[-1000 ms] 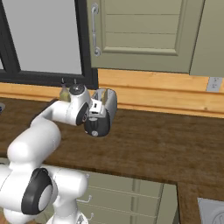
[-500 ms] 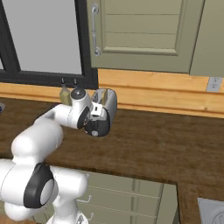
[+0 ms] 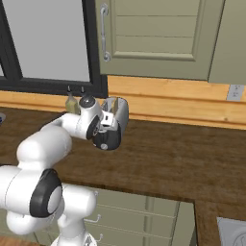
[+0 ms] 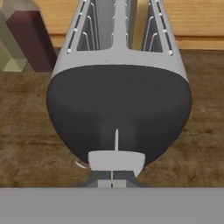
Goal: Start the toaster. Once the lever pops up, take the bread to the plate on the dining counter.
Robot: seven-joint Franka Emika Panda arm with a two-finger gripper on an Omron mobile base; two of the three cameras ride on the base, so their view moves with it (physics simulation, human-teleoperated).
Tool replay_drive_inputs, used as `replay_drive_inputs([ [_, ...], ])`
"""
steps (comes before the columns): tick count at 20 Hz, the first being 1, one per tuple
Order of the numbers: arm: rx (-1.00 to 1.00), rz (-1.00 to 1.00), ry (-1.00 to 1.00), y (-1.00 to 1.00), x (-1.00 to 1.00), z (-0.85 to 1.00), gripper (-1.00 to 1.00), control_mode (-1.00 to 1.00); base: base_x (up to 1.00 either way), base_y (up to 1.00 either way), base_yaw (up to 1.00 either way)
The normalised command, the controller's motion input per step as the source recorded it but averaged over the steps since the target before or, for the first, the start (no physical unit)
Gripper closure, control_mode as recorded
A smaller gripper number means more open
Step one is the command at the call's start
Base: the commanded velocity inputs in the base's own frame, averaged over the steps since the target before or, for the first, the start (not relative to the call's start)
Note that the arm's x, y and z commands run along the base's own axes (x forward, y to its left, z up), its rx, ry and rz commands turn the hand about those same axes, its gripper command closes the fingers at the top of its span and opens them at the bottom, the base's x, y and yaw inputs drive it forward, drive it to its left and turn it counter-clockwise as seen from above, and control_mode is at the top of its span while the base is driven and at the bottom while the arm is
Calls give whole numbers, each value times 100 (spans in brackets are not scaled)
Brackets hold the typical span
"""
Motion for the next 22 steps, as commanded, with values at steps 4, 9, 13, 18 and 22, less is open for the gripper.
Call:
replay_drive_inputs([
  [4, 0, 0, 0, 0, 23, -1, 100, -100, 0, 0, 0],
  [9, 0, 0, 0, 0, 0, -26, 100, -100, 0, 0, 0],
  [13, 0, 0, 0, 0, 0, -32, 100, -100, 0, 0, 0],
  [18, 0, 0, 0, 0, 0, -32, 100, -100, 0, 0, 0],
  [22, 0, 0, 0, 0, 0, -48, 100, -100, 0, 0, 0],
])
